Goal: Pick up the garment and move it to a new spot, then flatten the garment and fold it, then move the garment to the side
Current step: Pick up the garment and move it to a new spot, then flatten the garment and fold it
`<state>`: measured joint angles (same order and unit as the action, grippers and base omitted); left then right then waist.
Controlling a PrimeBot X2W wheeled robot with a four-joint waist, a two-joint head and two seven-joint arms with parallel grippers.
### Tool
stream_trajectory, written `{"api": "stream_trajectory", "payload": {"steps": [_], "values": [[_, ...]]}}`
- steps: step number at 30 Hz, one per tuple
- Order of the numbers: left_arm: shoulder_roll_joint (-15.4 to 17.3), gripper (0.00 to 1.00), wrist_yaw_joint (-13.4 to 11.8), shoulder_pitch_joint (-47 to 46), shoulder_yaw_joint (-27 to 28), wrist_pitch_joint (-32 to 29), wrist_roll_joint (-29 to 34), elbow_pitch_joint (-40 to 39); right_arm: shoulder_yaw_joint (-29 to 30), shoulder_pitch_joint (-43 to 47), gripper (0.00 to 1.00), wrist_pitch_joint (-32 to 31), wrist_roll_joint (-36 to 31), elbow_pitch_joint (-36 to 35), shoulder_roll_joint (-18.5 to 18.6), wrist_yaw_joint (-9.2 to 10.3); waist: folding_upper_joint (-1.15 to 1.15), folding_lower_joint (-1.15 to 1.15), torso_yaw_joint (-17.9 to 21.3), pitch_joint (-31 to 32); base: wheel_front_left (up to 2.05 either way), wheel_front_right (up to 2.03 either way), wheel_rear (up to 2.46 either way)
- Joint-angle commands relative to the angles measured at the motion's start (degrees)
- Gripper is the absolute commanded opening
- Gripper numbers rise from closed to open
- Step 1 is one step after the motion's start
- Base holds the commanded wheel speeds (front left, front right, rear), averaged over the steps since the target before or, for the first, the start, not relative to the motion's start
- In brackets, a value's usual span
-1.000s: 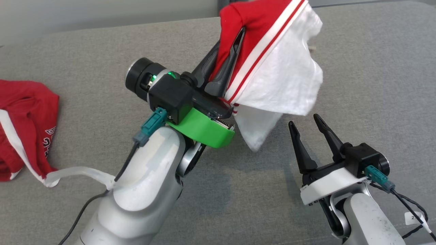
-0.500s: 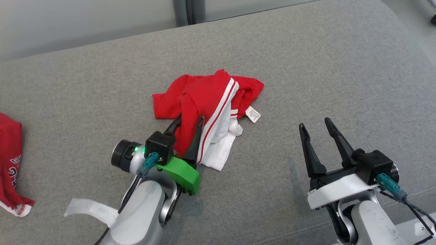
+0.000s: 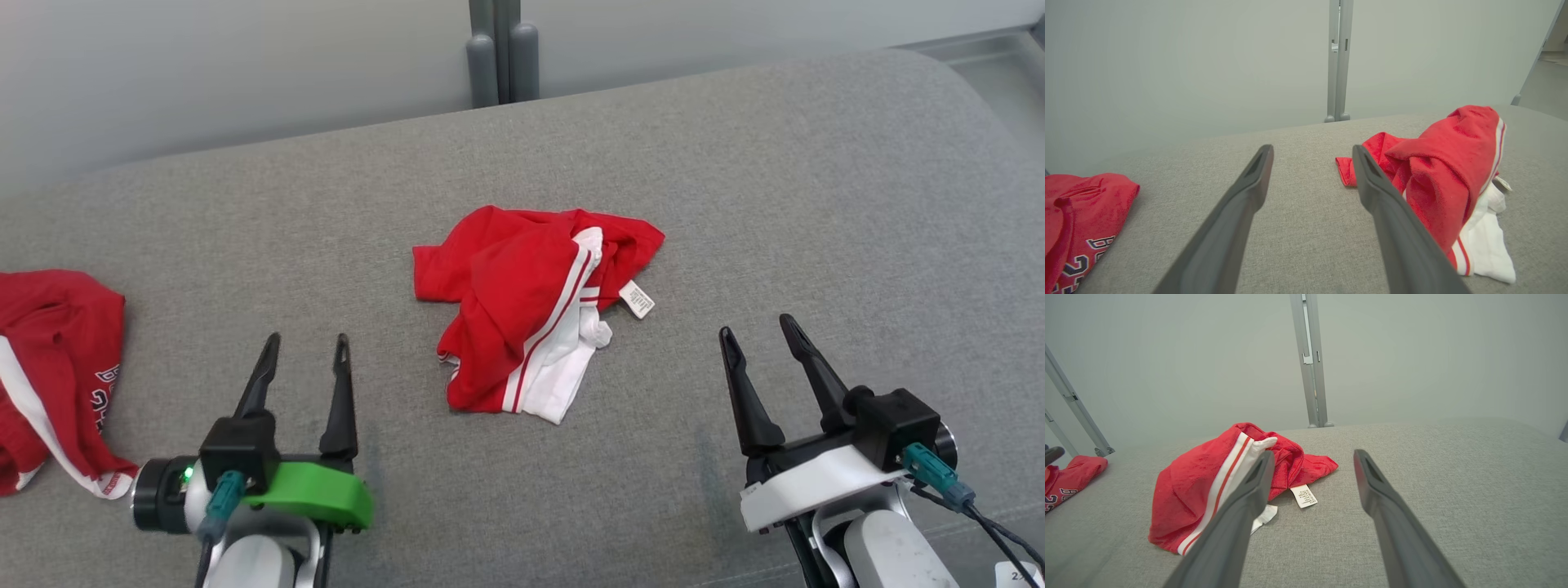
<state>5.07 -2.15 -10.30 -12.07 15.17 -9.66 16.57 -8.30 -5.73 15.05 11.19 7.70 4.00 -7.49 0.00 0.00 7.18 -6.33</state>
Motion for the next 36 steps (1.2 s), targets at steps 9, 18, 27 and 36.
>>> {"api": "stream_trajectory", "payload": {"steps": [9,18,27,36], "values": [[-1.5,1.00,0.0,11.1,7.5,0.0,1.5,-6.2,0.2,3.0,1.00,0.2,-0.4,0.9,-0.4,0.00,0.00,0.00,-5.0,4.8,0.00,0.00,0.00],[-2.2,1.00,1.1,11.3,6.5,0.0,2.3,-6.8,0.2,3.2,1.00,0.2,-0.6,1.8,0.1,0.00,0.00,0.00,-9.9,3.4,0.00,0.00,0.00],[-2.1,1.00,0.7,8.1,1.2,0.0,-1.3,-7.1,-0.3,-0.9,1.00,0.2,-0.7,6.2,1.4,0.00,0.00,0.00,-16.7,-2.2,0.00,0.00,0.00],[-2.2,1.00,0.0,6.4,-2.4,0.0,-3.0,-7.3,2.9,-5.9,1.00,0.2,-1.0,11.6,1.5,0.00,0.00,0.00,-24.1,-5.5,0.00,0.00,0.00]]}}
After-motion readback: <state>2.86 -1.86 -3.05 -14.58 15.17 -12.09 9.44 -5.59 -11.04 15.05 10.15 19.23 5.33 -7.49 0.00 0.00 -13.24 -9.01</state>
